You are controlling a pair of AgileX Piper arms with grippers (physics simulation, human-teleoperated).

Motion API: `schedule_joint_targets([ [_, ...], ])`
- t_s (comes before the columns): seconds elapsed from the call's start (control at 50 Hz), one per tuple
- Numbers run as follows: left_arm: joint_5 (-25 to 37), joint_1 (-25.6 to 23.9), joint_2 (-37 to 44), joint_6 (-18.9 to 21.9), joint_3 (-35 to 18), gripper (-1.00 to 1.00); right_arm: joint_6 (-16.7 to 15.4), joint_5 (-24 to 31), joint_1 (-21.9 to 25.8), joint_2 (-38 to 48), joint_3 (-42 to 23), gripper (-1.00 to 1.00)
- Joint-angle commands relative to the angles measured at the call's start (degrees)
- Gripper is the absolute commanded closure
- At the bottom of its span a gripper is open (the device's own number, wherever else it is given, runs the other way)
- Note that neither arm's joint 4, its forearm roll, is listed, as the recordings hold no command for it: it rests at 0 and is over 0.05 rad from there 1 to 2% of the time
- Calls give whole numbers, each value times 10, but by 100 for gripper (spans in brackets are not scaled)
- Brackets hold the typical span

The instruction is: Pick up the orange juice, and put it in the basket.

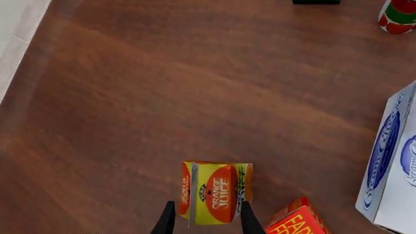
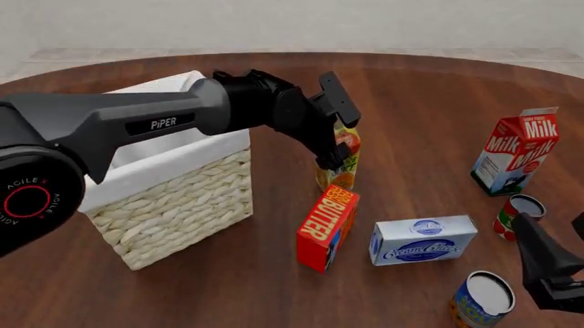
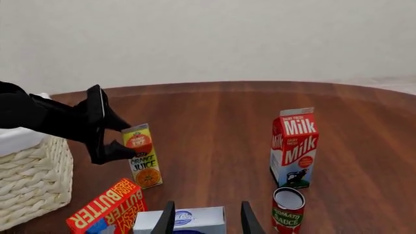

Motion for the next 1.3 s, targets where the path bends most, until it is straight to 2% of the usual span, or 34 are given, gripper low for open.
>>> schedule_joint_targets([
  [0.02,9,1,10,-3,-14,-100,1,-5,5,8,1,-100],
  [0.34,5,13,43,-11,-27,-100,4,-4,7,11,1,-100],
  [0.4,14,-5,46,-37,-33,-100,4,-4,7,11,1,-100],
  [0.46,8,1,56,-25,-25,-100,4,-2,7,10,1,-100],
  [0.52,7,-1,57,-29,-23,-100,5,-2,6,9,1,-100],
  [0.74,20,-18,77,-63,-17,-100,5,-3,7,12,1,-100],
  [0.76,27,-18,83,-75,-22,-100,5,-3,7,12,1,-100],
  [0.94,37,-7,92,-83,-35,-100,5,-3,8,13,1,-100],
  [1.02,33,-12,84,-79,-24,-100,5,-1,8,11,1,-100],
  [1.04,34,-13,81,-81,-23,100,5,-1,8,11,1,-100],
  [1.1,14,-10,66,-70,-13,100,5,-3,8,13,1,-100],
  [1.16,26,9,67,-85,-40,100,4,-5,9,15,1,-100],
  [1.3,19,2,33,-89,-19,100,4,-6,9,18,0,-100],
])
